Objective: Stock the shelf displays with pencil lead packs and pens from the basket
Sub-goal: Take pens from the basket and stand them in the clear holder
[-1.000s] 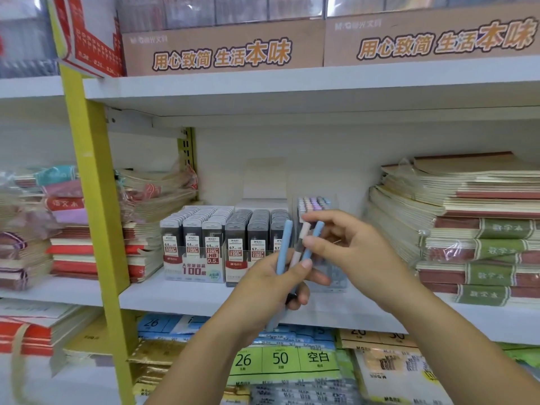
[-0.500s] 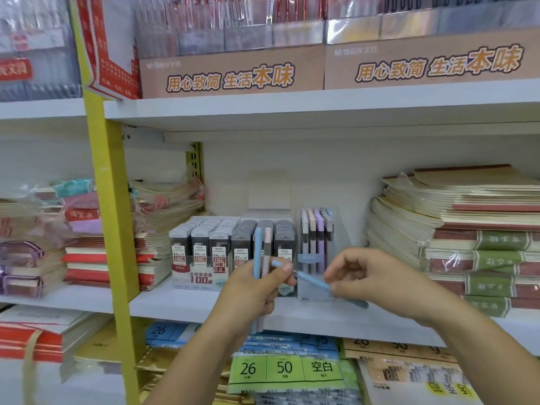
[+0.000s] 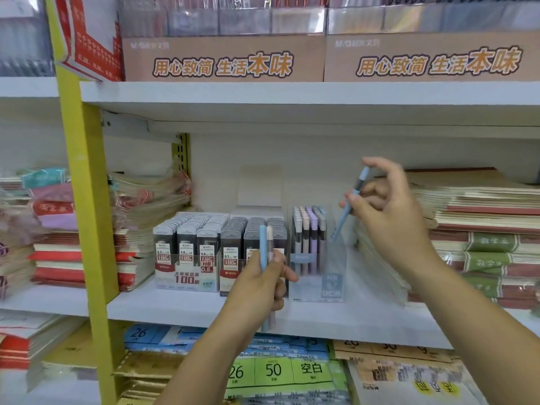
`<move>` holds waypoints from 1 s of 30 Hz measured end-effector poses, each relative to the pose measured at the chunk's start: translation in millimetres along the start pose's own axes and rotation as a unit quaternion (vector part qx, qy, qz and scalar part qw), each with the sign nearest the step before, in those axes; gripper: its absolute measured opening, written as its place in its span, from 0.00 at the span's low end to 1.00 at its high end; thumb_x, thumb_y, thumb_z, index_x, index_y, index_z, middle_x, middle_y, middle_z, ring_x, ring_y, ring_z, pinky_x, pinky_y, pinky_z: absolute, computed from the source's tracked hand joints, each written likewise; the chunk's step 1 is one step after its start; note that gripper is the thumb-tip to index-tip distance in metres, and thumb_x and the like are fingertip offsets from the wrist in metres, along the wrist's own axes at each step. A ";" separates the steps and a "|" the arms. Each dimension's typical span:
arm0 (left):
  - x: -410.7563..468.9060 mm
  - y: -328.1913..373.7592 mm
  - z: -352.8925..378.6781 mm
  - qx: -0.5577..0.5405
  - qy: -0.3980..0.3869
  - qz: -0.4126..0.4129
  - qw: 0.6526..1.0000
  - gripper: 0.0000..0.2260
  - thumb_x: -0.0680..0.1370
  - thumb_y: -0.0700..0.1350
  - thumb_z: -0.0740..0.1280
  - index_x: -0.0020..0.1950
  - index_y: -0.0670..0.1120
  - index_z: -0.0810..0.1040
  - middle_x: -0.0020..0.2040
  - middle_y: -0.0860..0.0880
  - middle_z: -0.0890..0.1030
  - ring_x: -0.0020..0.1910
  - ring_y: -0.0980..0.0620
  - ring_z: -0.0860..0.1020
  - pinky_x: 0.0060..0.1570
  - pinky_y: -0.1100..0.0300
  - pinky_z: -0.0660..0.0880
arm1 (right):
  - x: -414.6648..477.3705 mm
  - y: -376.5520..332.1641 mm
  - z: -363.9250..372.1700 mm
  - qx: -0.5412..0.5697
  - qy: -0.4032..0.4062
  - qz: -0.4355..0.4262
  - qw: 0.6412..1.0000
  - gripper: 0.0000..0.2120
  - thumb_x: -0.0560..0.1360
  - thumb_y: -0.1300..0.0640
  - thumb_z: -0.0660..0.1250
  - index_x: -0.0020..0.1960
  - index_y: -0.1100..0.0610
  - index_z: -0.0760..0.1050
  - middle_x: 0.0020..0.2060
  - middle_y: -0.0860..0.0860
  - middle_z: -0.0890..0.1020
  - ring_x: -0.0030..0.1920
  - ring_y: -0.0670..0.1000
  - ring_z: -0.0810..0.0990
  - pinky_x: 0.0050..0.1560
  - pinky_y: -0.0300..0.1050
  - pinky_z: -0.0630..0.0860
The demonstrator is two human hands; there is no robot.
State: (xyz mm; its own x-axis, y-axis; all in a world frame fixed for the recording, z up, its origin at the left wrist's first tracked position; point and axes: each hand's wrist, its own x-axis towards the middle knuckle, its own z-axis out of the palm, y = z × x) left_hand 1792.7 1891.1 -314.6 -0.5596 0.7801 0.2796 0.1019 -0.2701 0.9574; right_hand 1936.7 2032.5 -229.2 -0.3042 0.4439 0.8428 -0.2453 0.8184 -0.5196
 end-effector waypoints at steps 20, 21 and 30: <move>5.3 -16.7 -4.5 0.008 -0.009 0.011 1.000 0.11 0.84 0.53 0.59 0.65 0.59 0.74 0.47 0.53 0.87 0.30 0.58 0.77 0.34 0.63 0.77 | -5.6 61.4 12.7 -0.315 -0.096 -0.005 0.944 0.13 0.76 0.54 0.69 0.60 0.47 0.75 0.44 0.45 0.79 0.49 0.45 0.72 0.42 0.40 0.64; 5.3 -16.1 -4.4 0.013 -0.010 0.013 1.000 0.10 0.84 0.53 0.59 0.64 0.60 0.74 0.46 0.53 0.87 0.28 0.58 0.74 0.31 0.64 0.74 | -5.1 63.4 13.7 -0.339 -0.095 -0.016 0.936 0.13 0.77 0.54 0.68 0.61 0.48 0.77 0.45 0.45 0.78 0.51 0.46 0.68 0.45 0.41 0.62; -4.4 -4.0 -4.6 -0.032 -0.116 0.018 0.993 0.11 0.84 0.51 0.61 0.62 0.54 0.80 0.38 0.51 0.79 0.28 0.55 0.62 0.28 0.64 0.63 | -34.8 12.2 26.9 -0.187 -0.064 0.032 0.980 0.16 0.81 0.49 0.59 0.68 0.45 0.71 0.52 0.36 0.74 0.56 0.41 0.68 0.55 0.34 0.63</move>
State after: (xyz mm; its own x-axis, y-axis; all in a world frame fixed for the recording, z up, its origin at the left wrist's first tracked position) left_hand 1791.0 1886.2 -320.0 -0.3510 0.8761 0.3305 0.0629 -0.3301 0.9419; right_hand 1919.6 2017.2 -268.7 -0.4267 0.4683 0.7737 0.1241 0.8777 -0.4628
